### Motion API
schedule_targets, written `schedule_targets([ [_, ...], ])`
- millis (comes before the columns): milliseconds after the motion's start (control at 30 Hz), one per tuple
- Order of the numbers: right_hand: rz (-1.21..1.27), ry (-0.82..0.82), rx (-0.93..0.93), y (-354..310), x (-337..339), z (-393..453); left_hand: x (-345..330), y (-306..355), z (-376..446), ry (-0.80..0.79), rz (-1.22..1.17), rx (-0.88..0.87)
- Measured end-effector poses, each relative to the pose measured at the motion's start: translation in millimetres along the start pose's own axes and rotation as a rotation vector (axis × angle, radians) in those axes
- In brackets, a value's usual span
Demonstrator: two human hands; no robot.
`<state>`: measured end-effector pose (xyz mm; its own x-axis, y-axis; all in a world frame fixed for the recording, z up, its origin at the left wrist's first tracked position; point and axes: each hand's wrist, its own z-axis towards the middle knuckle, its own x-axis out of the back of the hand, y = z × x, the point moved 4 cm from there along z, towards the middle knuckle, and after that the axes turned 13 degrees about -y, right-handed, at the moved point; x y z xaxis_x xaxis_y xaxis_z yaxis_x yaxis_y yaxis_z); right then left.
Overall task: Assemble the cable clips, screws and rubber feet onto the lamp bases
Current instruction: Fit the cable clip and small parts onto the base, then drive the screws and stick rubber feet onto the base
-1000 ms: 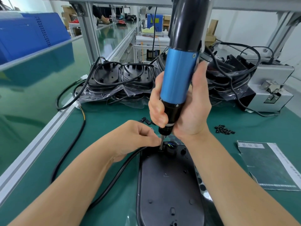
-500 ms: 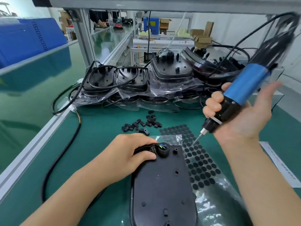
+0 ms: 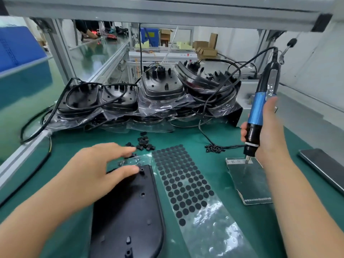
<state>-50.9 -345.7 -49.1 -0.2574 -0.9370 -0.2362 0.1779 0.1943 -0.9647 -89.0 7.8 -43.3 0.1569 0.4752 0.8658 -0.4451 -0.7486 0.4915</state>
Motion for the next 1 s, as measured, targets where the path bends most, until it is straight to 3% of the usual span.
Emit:
schedule_targets([
  [67,-0.035,0.026,-0.018,6,7,1,-11,30,12,-0.053,0.139,-0.044],
  [167,-0.099,0.085,-0.08,20,15,3,-52,64,28,-0.306,0.408,-0.102],
  [267,-0.158,0.163,-0.128,31,22,4,-89,79,43,-0.563,0.61,-0.02],
  [333,-0.296,0.201,-0.125,34,27,4,-99,82,53,-0.64,0.602,0.021],
  [500,-0.813,0.415,0.054,17,30,-1,-99,75,70,-0.604,0.474,0.033],
  [633,-1.059,0.53,0.257,1,12,-14,-93,67,77,-0.487,0.35,0.055],
  [700,-1.025,0.431,0.393,-4,-1,-22,-90,64,79,-0.441,0.3,0.064],
  [733,-0.953,0.291,0.416,-3,-9,-25,-89,63,80,-0.423,0.268,0.072],
  [833,-0.905,-0.323,0.364,9,-41,-43,-86,64,81,-0.375,0.183,0.087],
  [900,-0.985,-0.595,0.368,21,-55,-57,-83,65,82,-0.34,0.139,0.08],
  [1000,-1.084,-0.672,0.37,26,-61,-62,-80,66,82,-0.293,0.072,0.063],
])
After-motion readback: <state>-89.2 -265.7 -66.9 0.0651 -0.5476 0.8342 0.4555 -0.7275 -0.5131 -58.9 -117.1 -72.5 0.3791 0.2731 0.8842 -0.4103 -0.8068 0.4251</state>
